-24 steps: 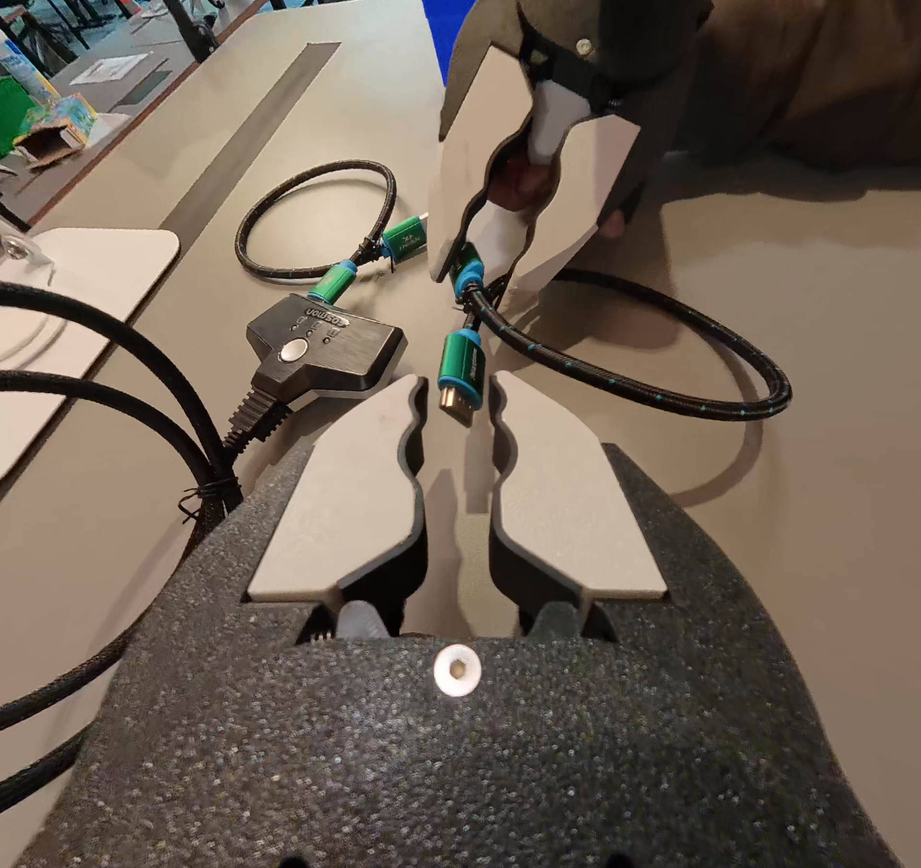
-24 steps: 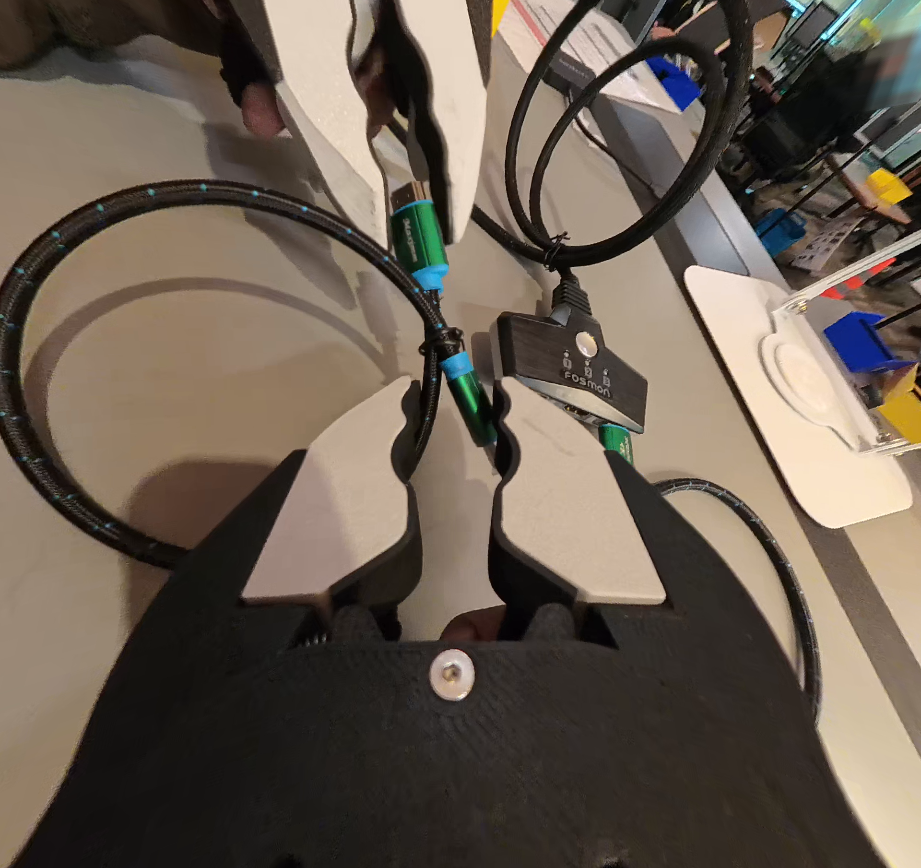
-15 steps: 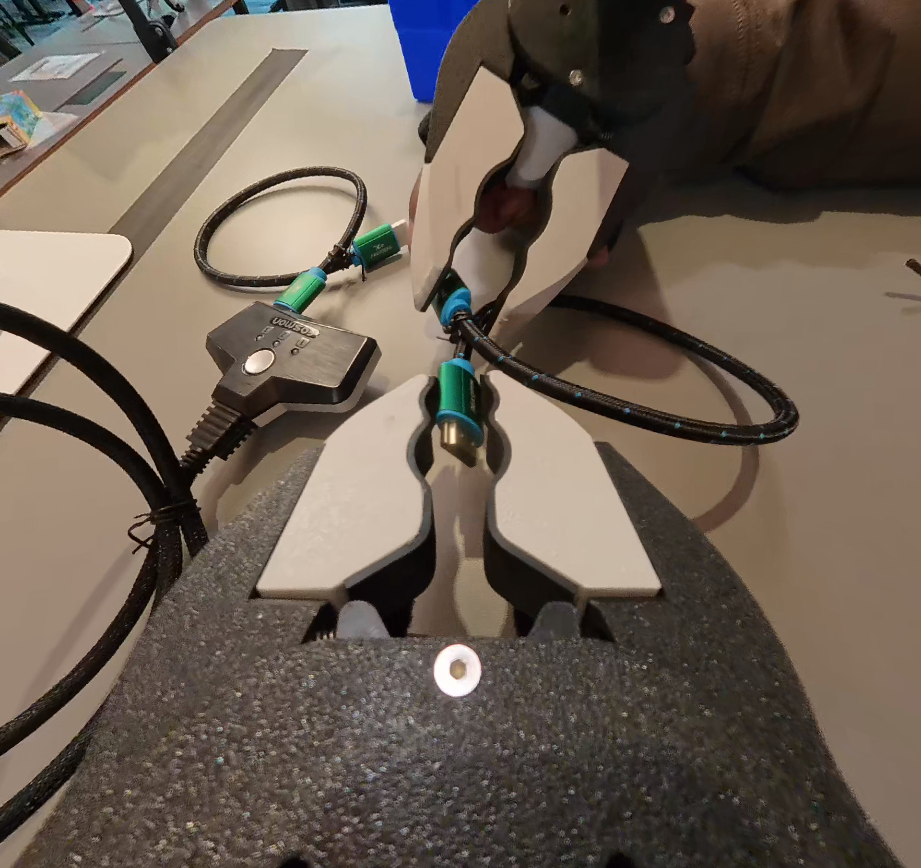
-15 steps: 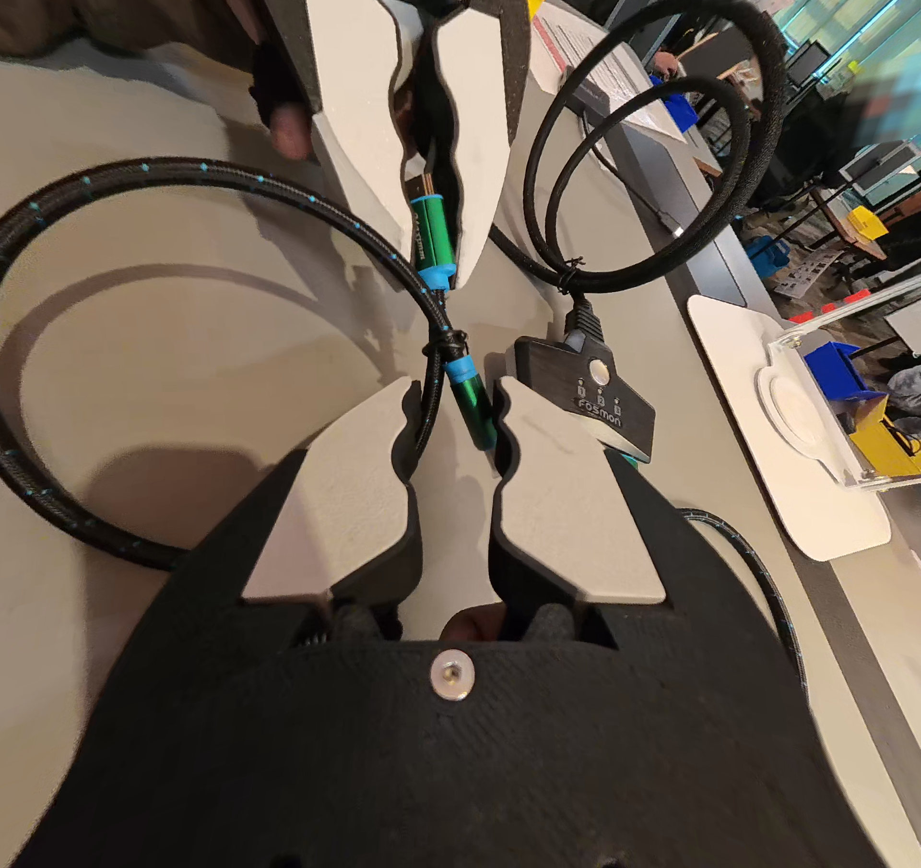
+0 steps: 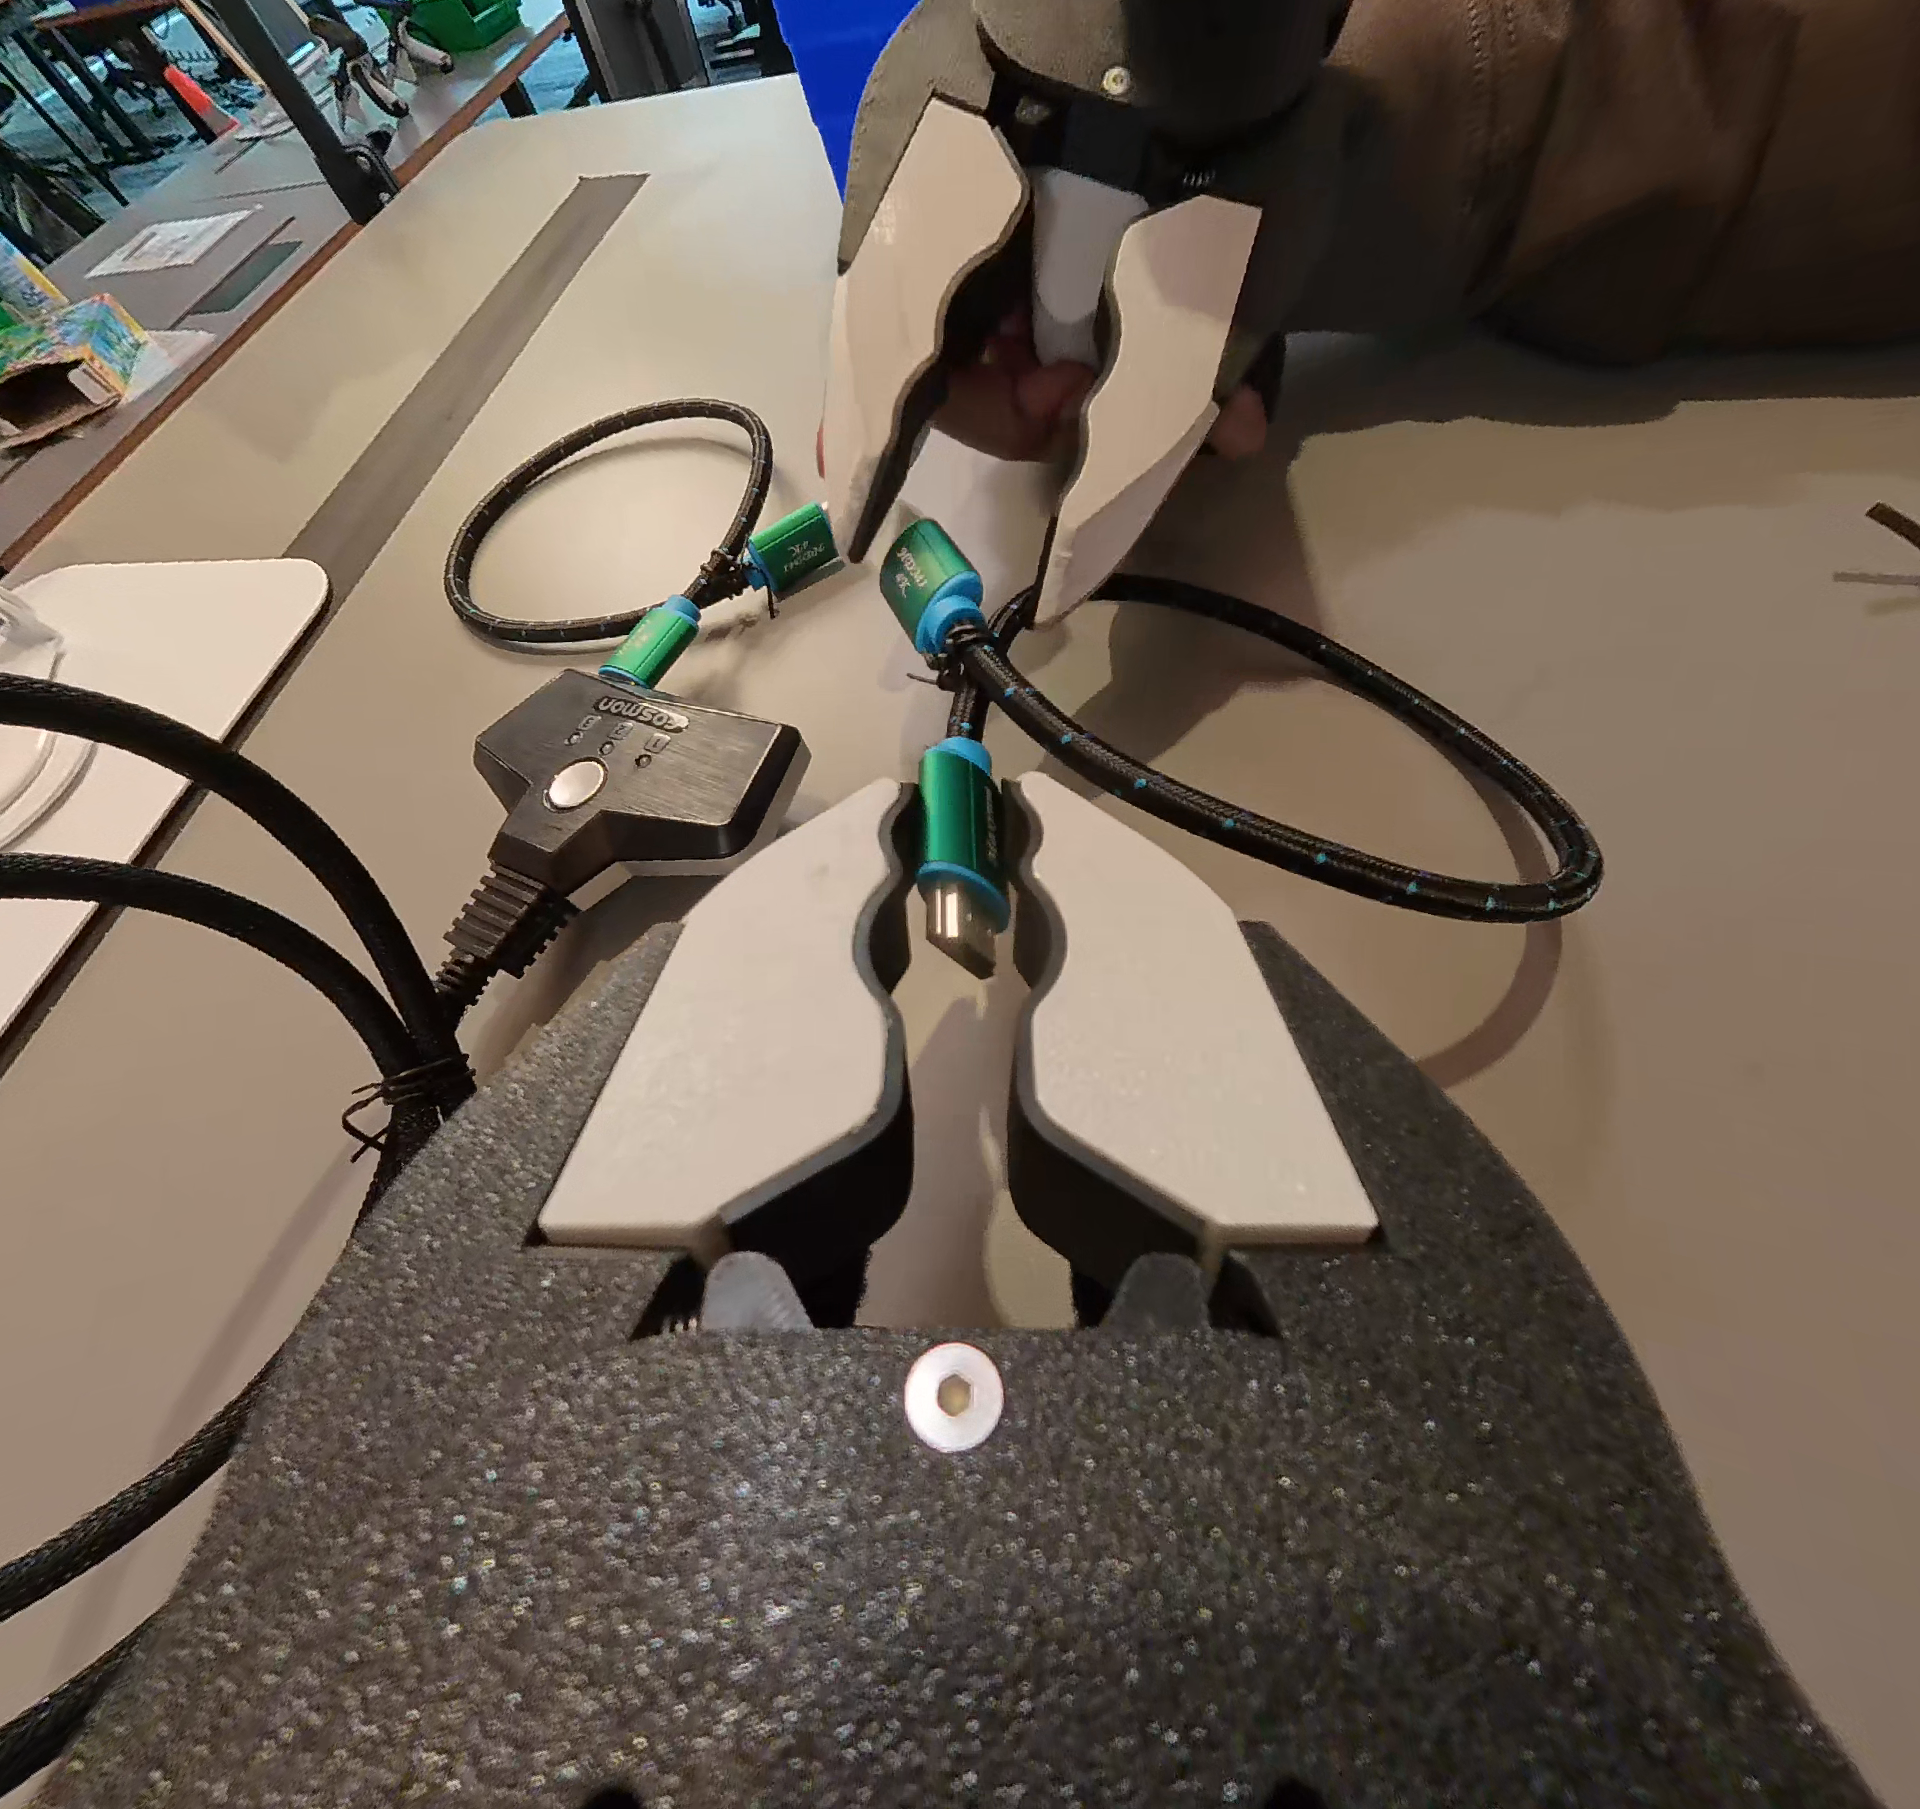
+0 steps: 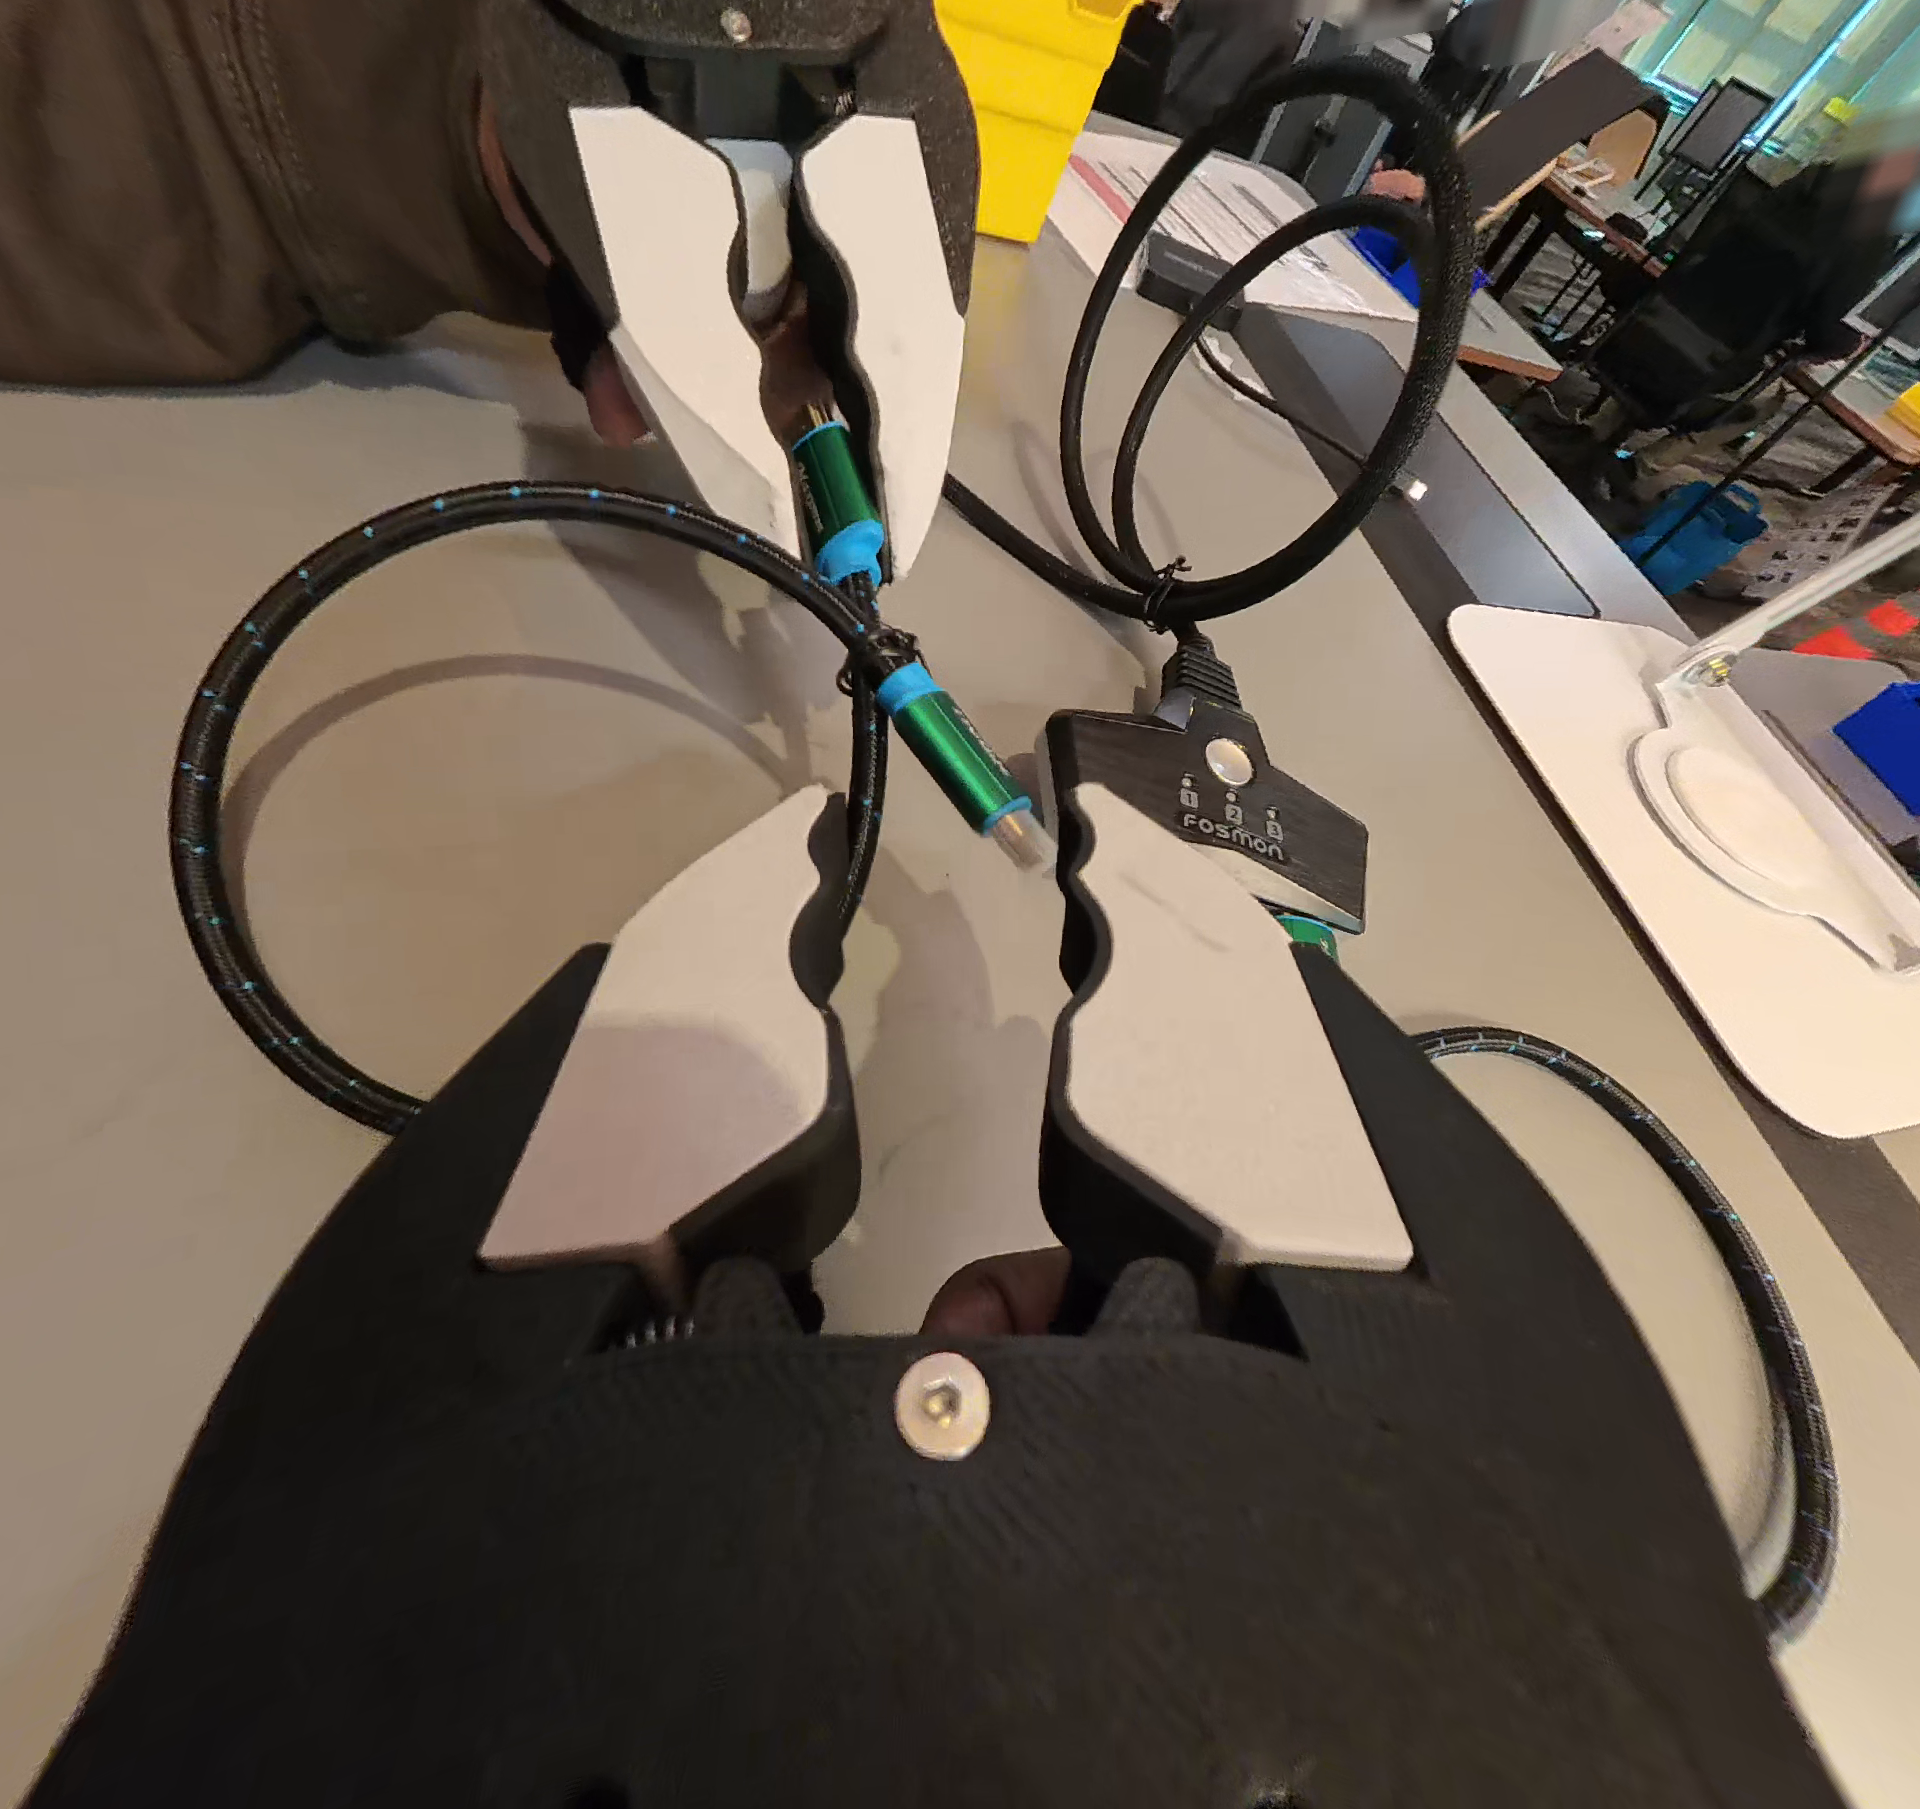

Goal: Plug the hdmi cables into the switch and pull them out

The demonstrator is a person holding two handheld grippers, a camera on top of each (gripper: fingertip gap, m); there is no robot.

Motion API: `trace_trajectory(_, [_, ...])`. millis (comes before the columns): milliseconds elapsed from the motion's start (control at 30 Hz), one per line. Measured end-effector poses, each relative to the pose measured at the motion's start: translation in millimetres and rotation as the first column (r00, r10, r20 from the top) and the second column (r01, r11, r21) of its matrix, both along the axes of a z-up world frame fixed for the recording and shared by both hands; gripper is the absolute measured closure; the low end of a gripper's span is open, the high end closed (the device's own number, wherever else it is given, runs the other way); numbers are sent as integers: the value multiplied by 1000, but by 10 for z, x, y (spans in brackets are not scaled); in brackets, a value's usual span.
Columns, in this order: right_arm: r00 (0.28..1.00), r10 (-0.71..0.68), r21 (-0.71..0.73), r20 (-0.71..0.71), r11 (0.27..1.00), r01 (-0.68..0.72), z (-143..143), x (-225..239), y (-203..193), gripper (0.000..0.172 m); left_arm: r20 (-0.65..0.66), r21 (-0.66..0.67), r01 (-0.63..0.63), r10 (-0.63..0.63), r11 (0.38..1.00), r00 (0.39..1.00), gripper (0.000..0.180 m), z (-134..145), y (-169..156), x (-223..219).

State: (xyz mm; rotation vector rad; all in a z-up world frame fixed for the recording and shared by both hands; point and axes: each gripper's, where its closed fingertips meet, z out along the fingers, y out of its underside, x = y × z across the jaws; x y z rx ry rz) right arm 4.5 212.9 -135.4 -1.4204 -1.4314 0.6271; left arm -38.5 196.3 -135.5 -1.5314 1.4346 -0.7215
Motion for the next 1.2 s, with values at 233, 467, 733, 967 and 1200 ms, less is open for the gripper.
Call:
trace_trajectory(233, [999, -26, -17, -43, 1000, 26, 82, 121, 66, 139, -24, -3, 6, -6, 1000, 1000, 165, -31, -12, -39])
trace_trajectory(467, [992, -51, 127, 114, 991, 36, -102, 82, 85, 137, -33, -21, 31, -32, 999, 999, 165, -62, -54, -6])
trace_trajectory(733, [966, -35, 300, 255, 953, -45, -200, -18, -3, 159, -52, -46, 63, -66, 997, 996, 165, -104, -112, 32])
trace_trajectory(967, [970, -100, 295, 220, 955, 32, -209, 98, 154, 160, -20, -15, -62, 61, 998, 998, 166, 15, 96, -218])
trace_trajectory(1200, [967, -200, 279, 156, 948, 151, -179, 297, 389, 161, 134, -21, -230, 231, 973, 964, 167, 313, 302, -838])
